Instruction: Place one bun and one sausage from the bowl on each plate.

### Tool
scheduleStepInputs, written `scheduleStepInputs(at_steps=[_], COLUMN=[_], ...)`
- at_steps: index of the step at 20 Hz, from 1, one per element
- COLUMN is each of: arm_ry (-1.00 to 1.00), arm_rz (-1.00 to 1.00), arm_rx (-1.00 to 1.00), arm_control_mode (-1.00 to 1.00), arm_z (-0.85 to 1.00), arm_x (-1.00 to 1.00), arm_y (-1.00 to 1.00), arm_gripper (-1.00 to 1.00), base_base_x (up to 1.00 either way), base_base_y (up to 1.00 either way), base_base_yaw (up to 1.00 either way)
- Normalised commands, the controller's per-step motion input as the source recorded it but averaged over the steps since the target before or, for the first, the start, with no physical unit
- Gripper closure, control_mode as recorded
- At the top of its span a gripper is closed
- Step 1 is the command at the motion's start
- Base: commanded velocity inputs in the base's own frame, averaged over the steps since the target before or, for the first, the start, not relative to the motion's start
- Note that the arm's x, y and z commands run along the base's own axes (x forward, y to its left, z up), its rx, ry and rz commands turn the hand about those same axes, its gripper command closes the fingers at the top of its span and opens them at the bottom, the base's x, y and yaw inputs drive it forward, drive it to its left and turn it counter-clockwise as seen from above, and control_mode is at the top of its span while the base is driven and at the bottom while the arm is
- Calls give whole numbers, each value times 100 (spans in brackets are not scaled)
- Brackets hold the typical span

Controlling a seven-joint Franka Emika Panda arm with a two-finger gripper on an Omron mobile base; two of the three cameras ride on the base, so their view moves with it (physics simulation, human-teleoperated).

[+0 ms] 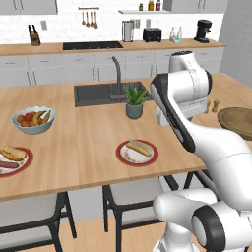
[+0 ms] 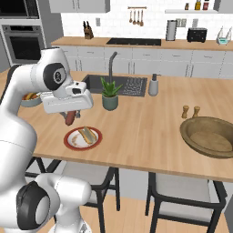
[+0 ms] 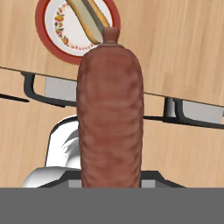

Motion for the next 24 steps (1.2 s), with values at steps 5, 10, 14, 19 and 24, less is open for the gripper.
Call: scheduleStepInputs(at_steps=[5, 10, 14, 19, 24], arm_ry=[-1, -4, -2, -1, -12], arm_rz=[11, 27, 25, 21, 32], arm_rx=[2, 3, 5, 9, 0], arm_control_mode=[-100, -100, -100, -100, -100], arm_z=[-9, -26, -9, -7, -19], arm_x=[1, 3, 4, -3, 3], arm_y=[12, 18, 16, 1, 50], arm_gripper=[100, 100, 100, 100, 100], base_base_x=[0, 0, 0, 0, 0], base_base_y=[0, 0, 0, 0, 0], base_base_yaw=[0, 0, 0, 0, 0])
